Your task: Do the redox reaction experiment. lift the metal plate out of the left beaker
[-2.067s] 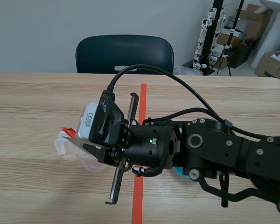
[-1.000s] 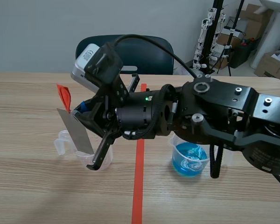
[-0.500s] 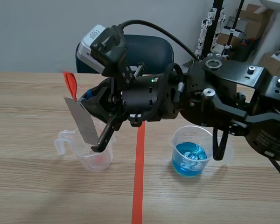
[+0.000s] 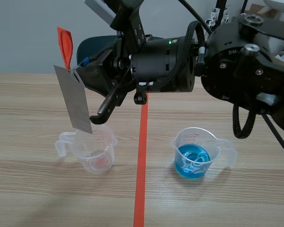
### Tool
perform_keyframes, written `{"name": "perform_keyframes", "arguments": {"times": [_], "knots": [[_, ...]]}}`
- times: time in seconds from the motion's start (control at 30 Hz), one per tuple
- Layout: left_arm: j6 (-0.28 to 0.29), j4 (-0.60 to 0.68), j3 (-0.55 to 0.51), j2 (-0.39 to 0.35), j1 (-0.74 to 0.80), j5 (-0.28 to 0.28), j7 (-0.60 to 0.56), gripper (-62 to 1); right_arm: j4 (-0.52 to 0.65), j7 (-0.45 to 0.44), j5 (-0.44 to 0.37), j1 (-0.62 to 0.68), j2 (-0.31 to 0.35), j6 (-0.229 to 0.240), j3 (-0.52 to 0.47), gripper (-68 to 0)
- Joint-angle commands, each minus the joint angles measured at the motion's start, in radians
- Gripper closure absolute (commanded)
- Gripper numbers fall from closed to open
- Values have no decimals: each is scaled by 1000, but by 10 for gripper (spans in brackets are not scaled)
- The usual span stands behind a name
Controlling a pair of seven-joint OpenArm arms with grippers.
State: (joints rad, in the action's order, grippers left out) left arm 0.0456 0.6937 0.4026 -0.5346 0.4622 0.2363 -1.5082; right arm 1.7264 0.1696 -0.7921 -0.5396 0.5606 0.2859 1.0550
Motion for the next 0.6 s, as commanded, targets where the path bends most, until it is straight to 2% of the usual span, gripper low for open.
{"name": "perform_keyframes", "arguments": {"times": [0.0,0.37,0.57], "knots": [[2,7,-8,0,1,6,-46,-623,13,3,-37,-48,8,0,-9,-19],[2,7,-8,0,0,6,-46,-623,13,120,-293,-190,32,22,-9,-19],[2,7,-8,0,0,6,-46,-623,13,164,-325,-229,44,27,-12,-19]]}}
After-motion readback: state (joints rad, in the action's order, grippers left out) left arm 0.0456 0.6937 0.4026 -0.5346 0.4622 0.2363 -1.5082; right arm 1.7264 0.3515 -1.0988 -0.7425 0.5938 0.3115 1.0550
